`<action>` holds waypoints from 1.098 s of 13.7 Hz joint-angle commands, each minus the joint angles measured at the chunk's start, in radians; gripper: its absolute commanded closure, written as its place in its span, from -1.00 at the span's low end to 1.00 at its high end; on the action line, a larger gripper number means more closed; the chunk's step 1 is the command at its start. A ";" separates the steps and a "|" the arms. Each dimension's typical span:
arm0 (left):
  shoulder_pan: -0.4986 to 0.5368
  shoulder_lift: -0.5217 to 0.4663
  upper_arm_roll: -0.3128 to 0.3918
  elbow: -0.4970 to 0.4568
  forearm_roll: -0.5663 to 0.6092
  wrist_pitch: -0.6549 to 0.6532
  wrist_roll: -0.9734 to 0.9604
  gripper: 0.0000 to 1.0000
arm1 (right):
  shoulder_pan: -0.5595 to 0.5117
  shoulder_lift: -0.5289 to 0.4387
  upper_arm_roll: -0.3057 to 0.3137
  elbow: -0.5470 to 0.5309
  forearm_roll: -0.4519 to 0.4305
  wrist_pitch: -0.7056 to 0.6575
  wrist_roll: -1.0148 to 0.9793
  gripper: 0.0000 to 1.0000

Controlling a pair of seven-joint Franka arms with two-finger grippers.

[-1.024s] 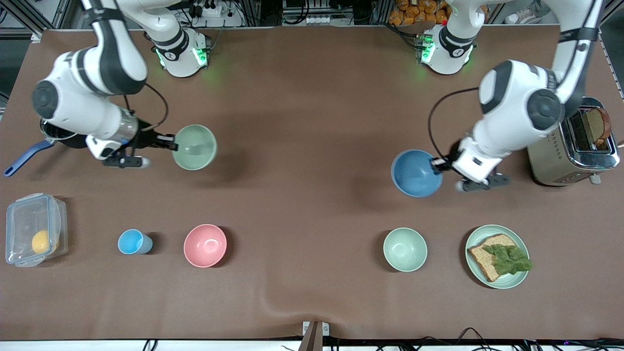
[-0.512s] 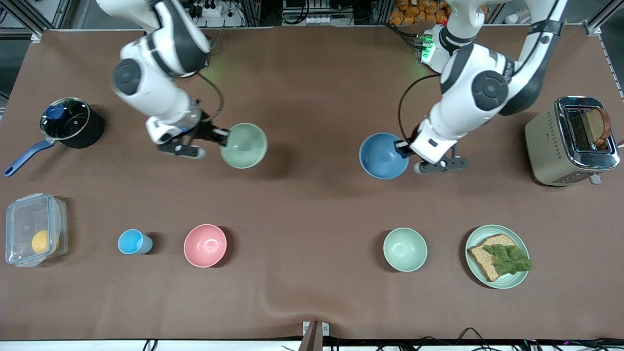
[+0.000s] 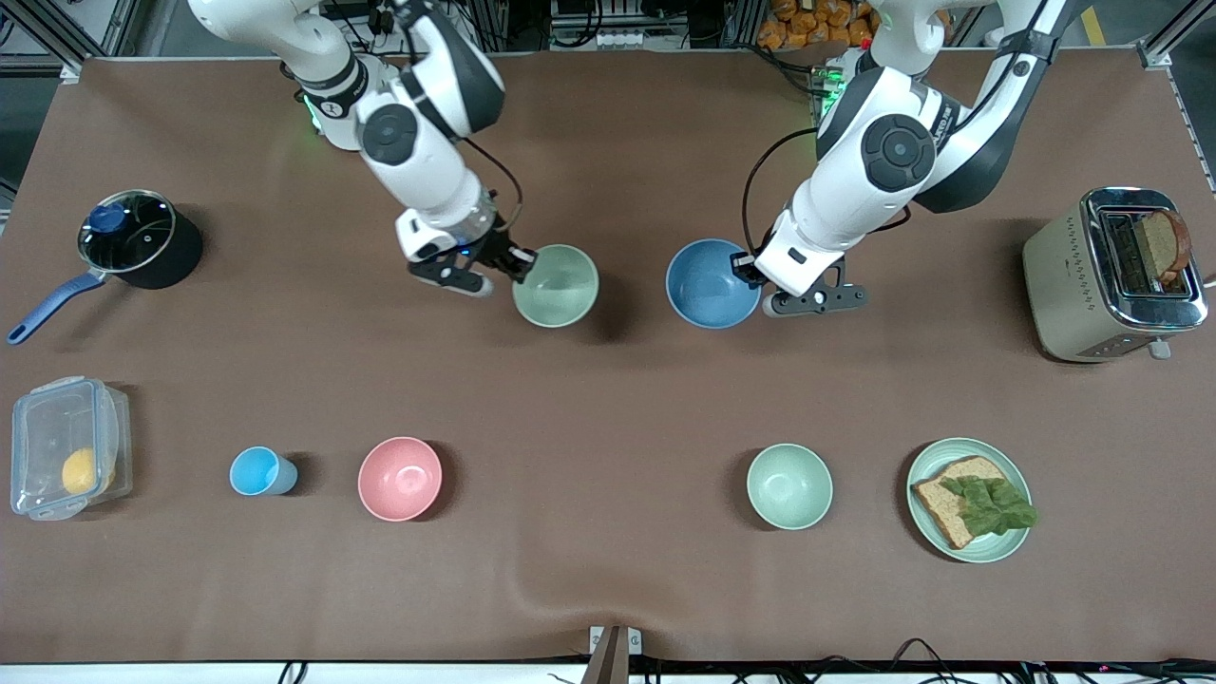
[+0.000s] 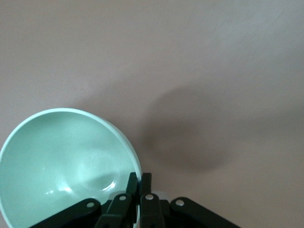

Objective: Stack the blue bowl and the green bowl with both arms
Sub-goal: 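Lower the blue bowl with the left gripper while the right gripper approaches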

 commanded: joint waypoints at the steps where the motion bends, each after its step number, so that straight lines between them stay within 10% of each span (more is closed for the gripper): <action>1: 0.006 -0.024 -0.004 -0.014 -0.021 -0.006 -0.004 1.00 | 0.097 0.091 -0.016 0.002 -0.005 0.143 0.120 1.00; 13: 0.001 -0.021 -0.004 -0.014 -0.020 -0.004 -0.004 1.00 | 0.188 0.221 -0.020 0.007 -0.005 0.297 0.191 1.00; 15: 0.001 -0.021 -0.004 -0.014 -0.020 -0.004 -0.004 1.00 | 0.188 0.224 -0.022 0.007 -0.005 0.297 0.202 0.22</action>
